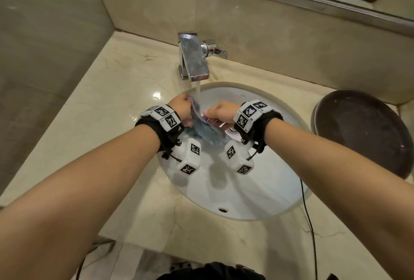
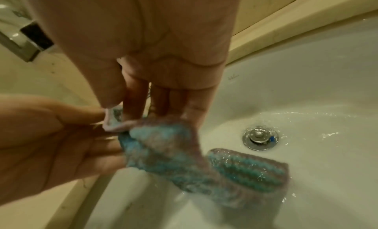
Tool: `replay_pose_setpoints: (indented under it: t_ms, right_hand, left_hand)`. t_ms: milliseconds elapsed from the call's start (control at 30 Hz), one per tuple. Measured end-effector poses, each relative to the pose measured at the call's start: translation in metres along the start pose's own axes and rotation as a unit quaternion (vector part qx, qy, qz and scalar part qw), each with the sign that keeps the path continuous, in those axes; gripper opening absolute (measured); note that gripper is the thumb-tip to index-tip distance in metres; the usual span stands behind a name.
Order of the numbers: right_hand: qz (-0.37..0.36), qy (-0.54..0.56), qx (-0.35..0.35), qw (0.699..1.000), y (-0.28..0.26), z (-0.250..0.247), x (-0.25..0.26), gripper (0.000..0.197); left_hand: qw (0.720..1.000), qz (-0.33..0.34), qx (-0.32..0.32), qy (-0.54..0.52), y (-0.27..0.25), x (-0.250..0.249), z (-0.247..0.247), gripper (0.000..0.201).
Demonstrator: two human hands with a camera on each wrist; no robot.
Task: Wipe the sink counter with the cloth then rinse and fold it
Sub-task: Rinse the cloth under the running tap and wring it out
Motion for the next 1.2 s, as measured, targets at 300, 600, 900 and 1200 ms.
replay_pose_setpoints:
  t_ms: [300, 600, 900, 1200]
  right_hand:
    - [0.034, 0.101, -0.113, 0.988, 0.018, -0.018, -0.027, 0.017]
    - [-0.023, -0.141, -0.064, 0.988, 0.038, 0.003, -0.004, 0.044]
    - [-0.047, 0.072, -0.134, 0.987, 0.035, -0.027, -0.023, 0.030]
    - [-0.055, 0.008, -0.166, 0.985, 0.018, -0.056, -0.026, 0.028]
  left_hand:
    - [0.974, 0.006, 0.036, -0.223, -0.009, 0.007, 0.008, 0.026]
    - [0.955, 0.010, 0.101, -0.279, -0.009, 0.009, 0.013, 0.029]
    - [0.998, 0.054, 0.028, -0.008, -0.002, 0.004, -0.016, 0.049]
    - [0.973, 0.019, -0.006, 0.229, -0.006, 0.001, -0.011, 0.038]
Point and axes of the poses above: each hand's wrist, its own y-axis towards the middle knuckle, its own z-axis out of the palm, x = y × z, the point moved 9 cm from there along y, towards the middle knuckle, and after that the axes turned 7 degrees about x, right-handed, at the moved point
